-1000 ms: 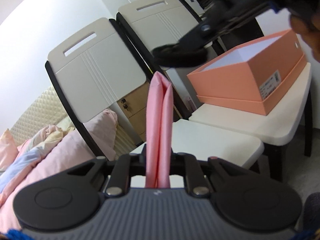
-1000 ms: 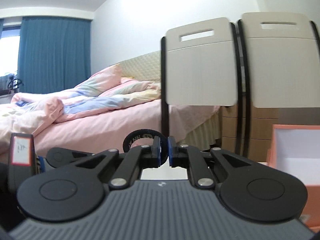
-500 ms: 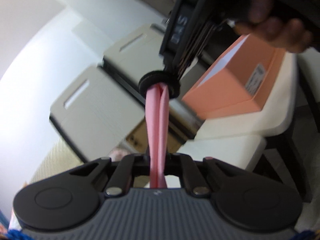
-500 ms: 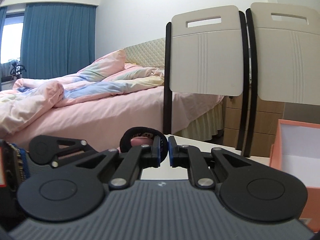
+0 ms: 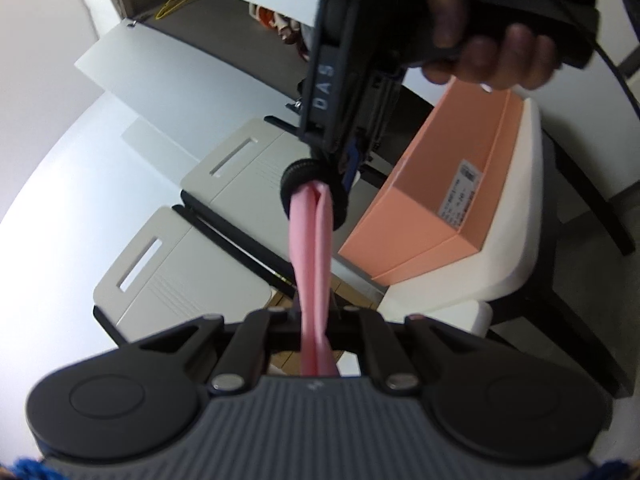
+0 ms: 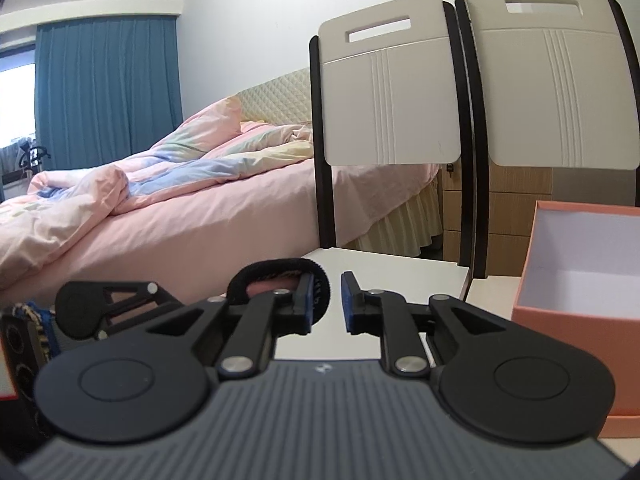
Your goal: Fold shopping bag
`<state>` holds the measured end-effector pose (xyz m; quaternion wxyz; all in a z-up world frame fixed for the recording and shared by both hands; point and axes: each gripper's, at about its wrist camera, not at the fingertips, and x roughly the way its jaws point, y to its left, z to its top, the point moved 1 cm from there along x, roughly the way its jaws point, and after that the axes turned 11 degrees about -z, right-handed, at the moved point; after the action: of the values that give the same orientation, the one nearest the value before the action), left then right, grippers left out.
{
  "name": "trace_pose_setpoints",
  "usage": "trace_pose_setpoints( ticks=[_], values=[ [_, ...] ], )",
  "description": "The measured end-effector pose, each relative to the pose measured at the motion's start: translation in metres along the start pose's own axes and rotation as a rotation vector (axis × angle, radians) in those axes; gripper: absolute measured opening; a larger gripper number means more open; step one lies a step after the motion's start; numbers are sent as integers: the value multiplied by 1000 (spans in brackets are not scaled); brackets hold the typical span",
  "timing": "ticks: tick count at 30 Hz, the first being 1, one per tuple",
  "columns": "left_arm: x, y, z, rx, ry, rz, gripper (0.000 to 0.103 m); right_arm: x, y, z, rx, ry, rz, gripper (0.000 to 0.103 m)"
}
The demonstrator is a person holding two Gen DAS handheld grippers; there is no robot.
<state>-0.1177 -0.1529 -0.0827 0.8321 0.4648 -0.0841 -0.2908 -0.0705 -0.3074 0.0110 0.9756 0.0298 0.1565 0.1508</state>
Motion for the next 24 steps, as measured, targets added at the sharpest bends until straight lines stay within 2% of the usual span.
trace_pose_setpoints(
  ticks=[2, 4, 8, 14, 17, 21, 24],
  values=[
    [-1, -1, 0, 6, -8, -6, 6, 0, -3, -1, 14, 8, 0, 26],
    [-2, -2, 0, 9, -18, -9, 6, -1, -7, -1, 25, 11, 7, 28],
    [-7, -3, 1, 6, -47, -25, 7, -3, -15, -3, 51, 21, 13, 44],
    [-11, -5, 1, 14, -79, -50, 6, -4, -32, -5, 99, 56, 68, 45],
    [-13, -7, 1, 20, -97, -69, 6, -5, -40, -6, 130, 83, 88, 53],
    [-15, -10, 1, 31, -111, -96, 6, -3, -49, -7, 152, 128, 123, 54],
    [-17, -12, 1, 35, -128, -105, 6, -2, -56, -6, 167, 163, 149, 58]
  ],
)
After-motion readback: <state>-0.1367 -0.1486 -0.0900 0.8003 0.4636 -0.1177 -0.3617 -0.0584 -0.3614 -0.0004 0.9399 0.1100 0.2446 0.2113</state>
